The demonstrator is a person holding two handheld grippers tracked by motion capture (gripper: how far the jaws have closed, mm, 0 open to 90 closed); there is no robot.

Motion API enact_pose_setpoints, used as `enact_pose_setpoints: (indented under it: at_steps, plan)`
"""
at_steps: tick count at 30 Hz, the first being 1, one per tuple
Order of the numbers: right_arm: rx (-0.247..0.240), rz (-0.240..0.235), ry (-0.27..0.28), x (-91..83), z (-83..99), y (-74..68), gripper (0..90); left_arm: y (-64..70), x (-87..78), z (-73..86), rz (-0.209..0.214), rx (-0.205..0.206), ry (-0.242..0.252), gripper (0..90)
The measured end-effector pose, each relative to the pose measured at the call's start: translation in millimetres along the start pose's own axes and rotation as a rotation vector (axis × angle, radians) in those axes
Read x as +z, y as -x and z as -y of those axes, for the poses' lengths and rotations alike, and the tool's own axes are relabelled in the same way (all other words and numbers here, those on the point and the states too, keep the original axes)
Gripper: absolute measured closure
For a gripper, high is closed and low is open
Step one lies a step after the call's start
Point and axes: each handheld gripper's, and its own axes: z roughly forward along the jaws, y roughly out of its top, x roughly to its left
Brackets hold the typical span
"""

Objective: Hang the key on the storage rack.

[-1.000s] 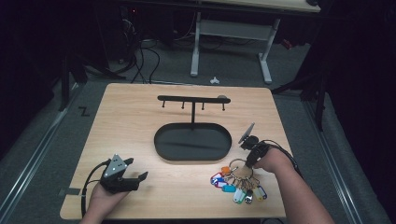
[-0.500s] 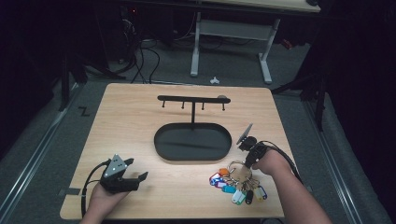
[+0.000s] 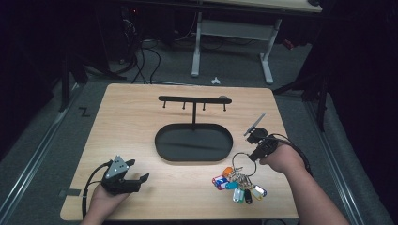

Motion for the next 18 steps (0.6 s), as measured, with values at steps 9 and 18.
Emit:
enact_pose_setpoints:
  at_steps: [9,18]
  plan:
    - [-0.008,0.027,0.051,-37.3,-1.5,-7.3,87.7,-0.3,0.1,-0.2,0.003,0.003,-0.004,22.4]
    - [0.019,0.049,0.067,-68.3,-4.3,-11.4,87.8,0.2,0.4,-0.3,0.007,0.004,-0.005,22.5]
